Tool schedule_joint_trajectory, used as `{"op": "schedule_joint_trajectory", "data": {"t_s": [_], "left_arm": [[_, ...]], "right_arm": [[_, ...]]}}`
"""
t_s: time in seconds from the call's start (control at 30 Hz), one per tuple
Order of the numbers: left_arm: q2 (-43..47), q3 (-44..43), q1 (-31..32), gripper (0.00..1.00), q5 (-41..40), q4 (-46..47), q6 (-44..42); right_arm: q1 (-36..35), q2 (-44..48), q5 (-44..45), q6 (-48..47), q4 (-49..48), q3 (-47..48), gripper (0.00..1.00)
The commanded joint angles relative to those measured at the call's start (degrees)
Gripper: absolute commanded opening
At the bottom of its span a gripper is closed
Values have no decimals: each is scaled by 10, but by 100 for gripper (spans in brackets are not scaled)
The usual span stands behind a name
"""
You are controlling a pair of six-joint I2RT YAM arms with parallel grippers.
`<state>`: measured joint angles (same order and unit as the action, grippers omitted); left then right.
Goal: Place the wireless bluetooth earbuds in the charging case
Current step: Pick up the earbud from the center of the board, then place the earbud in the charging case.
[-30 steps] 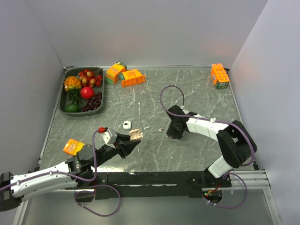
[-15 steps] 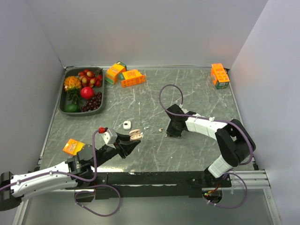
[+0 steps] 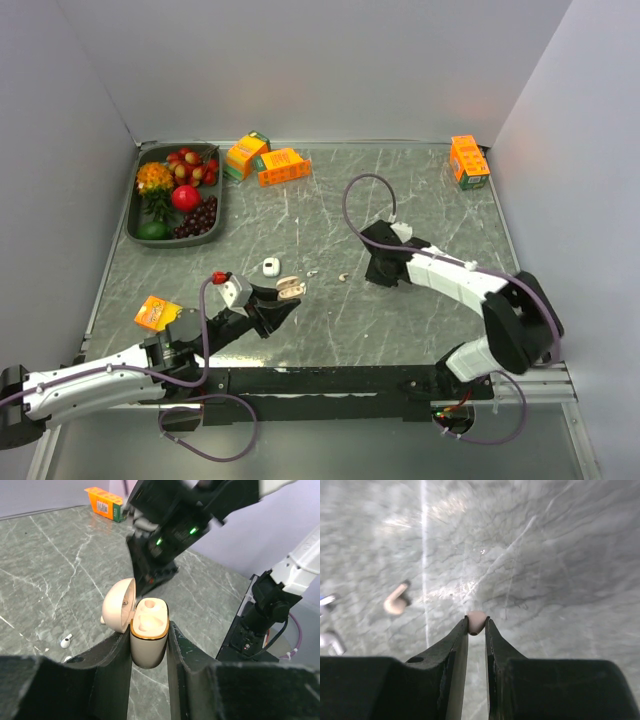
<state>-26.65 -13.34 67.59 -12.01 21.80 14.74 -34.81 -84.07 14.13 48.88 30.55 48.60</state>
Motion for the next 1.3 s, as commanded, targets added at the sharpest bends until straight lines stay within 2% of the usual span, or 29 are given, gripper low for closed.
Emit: {"op": "schedule_joint_trajectory", "data": {"t_s": [0.0,0.23,0.37,0.6,0.77,0.9,1.03,1.27], "left_arm": [[-16,-25,4,1,-13,29,-4],[-52,-23,3,1,1,66,-16],[-64,-19,4,1,11,95,-32],[-98,-19,4,1,27,152,-80],[-136,-22,3,1,42,204,-90],[-170,-33,3,1,37,230,-95],[-201,-41,2,1,10,266,-86],[-256,-67,-2,1,22,314,-75]], "right_arm": [[-15,110,69,-63,2,10,0],[-66,236,71,-190,-58,-5,0],[-104,325,35,-277,-85,1,0],[-144,384,-23,-377,-75,52,0],[-198,424,-34,-440,-124,43,0],[-249,443,4,-470,-193,9,0],[-315,441,94,-535,-266,-23,0],[-375,428,182,-582,-390,-63,0]]}}
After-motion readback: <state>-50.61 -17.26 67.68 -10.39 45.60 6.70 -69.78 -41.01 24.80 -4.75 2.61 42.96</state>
